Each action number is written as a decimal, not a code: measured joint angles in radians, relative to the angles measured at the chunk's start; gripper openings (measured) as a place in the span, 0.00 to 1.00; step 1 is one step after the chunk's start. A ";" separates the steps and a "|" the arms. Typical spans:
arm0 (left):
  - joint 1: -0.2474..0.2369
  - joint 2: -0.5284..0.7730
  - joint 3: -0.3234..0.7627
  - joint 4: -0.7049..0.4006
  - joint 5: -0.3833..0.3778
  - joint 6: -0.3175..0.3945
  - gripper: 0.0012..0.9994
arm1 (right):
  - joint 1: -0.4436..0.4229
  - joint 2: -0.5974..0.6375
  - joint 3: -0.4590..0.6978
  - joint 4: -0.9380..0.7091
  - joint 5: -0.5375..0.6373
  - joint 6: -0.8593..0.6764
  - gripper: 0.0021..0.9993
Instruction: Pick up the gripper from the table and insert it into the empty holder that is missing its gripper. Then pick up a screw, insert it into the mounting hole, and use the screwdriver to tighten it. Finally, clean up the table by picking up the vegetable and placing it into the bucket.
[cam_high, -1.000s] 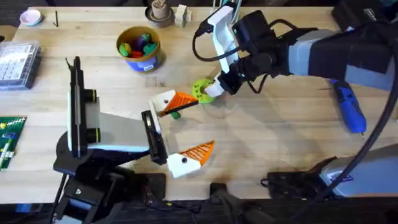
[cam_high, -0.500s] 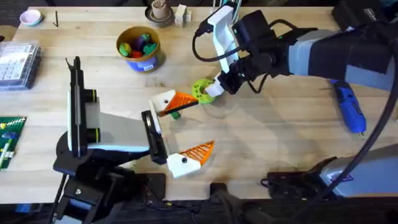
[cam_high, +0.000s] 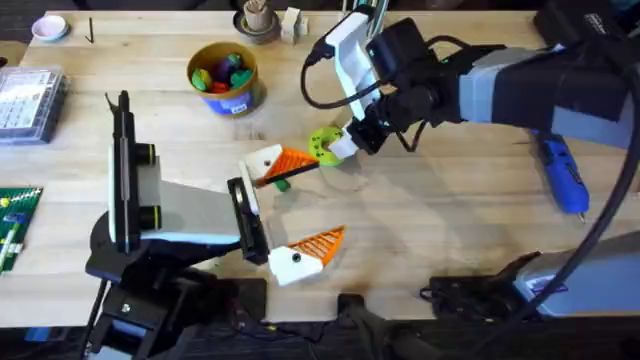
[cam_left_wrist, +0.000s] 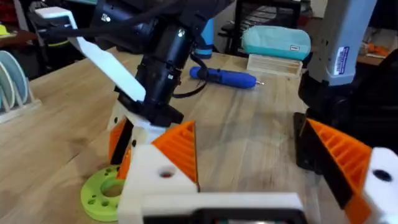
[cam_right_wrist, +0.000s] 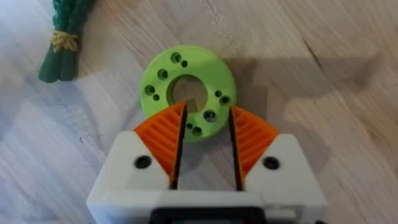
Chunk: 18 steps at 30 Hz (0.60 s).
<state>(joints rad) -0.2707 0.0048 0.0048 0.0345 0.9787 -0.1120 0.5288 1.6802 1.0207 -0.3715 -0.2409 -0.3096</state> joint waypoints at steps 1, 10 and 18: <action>0.000 0.000 0.000 0.000 0.000 0.000 0.99 | 0.010 0.000 0.008 -0.010 0.016 0.000 0.45; 0.000 0.000 0.000 0.000 -0.002 0.000 0.99 | 0.062 -0.001 0.045 -0.033 0.100 0.000 0.47; 0.000 0.000 0.000 0.000 -0.002 0.000 0.99 | 0.063 -0.001 0.045 -0.050 0.125 0.000 0.47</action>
<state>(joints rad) -0.2707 0.0048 0.0048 0.0345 0.9764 -0.1120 0.5919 1.6791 1.0660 -0.4213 -0.1158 -0.3092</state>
